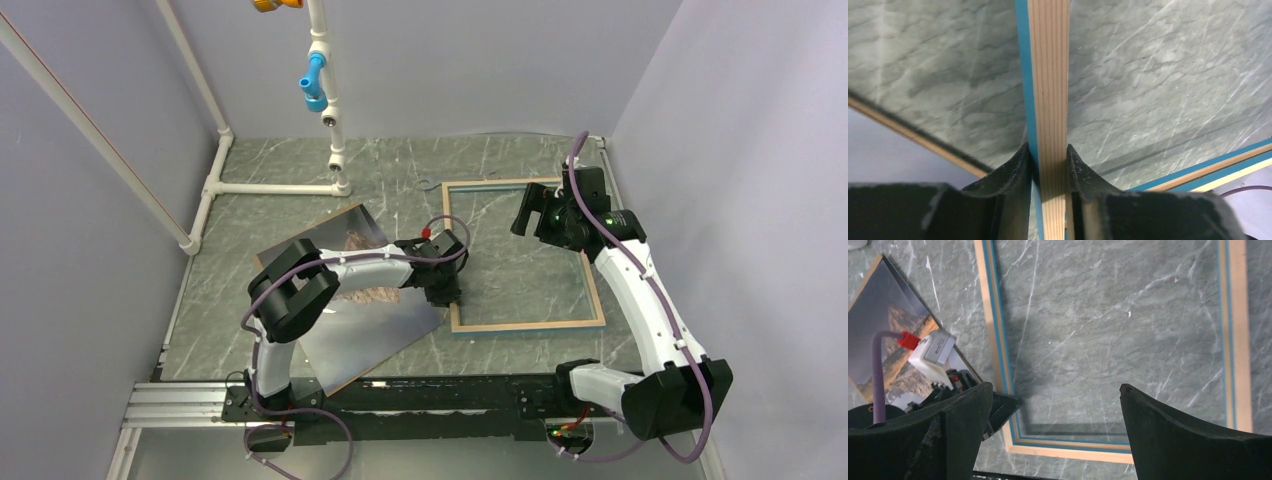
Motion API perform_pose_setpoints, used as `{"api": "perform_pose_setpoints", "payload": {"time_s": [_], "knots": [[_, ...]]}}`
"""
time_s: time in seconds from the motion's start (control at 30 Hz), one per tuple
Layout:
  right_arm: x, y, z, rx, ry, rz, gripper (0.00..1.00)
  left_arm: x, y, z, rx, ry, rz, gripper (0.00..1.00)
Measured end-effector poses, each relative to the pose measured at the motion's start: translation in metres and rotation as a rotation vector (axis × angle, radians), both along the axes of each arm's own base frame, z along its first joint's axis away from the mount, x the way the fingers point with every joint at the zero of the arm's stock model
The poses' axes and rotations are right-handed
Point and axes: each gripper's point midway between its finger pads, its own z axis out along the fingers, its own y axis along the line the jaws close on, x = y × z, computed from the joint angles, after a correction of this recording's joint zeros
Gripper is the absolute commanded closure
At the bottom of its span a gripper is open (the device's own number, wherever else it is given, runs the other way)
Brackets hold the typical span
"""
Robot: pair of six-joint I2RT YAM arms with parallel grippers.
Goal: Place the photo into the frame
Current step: Turn over the photo frame at the center of the board.
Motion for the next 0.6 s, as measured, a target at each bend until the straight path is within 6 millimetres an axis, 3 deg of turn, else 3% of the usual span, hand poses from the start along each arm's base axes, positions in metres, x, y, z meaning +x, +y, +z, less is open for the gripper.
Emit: {"api": "perform_pose_setpoints", "payload": {"time_s": [0.07, 0.17, 0.3, 0.43, 0.53, 0.6], "knots": [[-0.003, 0.002, -0.003, 0.012, 0.005, 0.012, 0.00, 0.001, -0.007, 0.000, -0.019, -0.001, -0.007, 0.31], [-0.008, 0.005, -0.006, 0.025, 0.010, 0.025, 0.00, 0.004, -0.024, 0.012, -0.089, -0.018, -0.032, 0.10], [-0.013, 0.006, -0.013, 0.025, 0.023, 0.042, 0.00, 0.004, -0.030, 0.018, -0.126, -0.039, -0.047, 0.02], [-0.022, 0.010, -0.025, 0.037, 0.044, 0.073, 0.00, -0.004, -0.010, 0.028, -0.122, -0.077, -0.065, 0.01], [-0.028, 0.013, -0.035, 0.049, 0.069, 0.094, 0.00, -0.003, 0.001, 0.059, -0.144, -0.151, -0.080, 0.01], [-0.032, 0.016, -0.042, 0.054, 0.092, 0.109, 0.00, 0.001, 0.006, 0.091, -0.193, -0.222, -0.085, 0.01]]}}
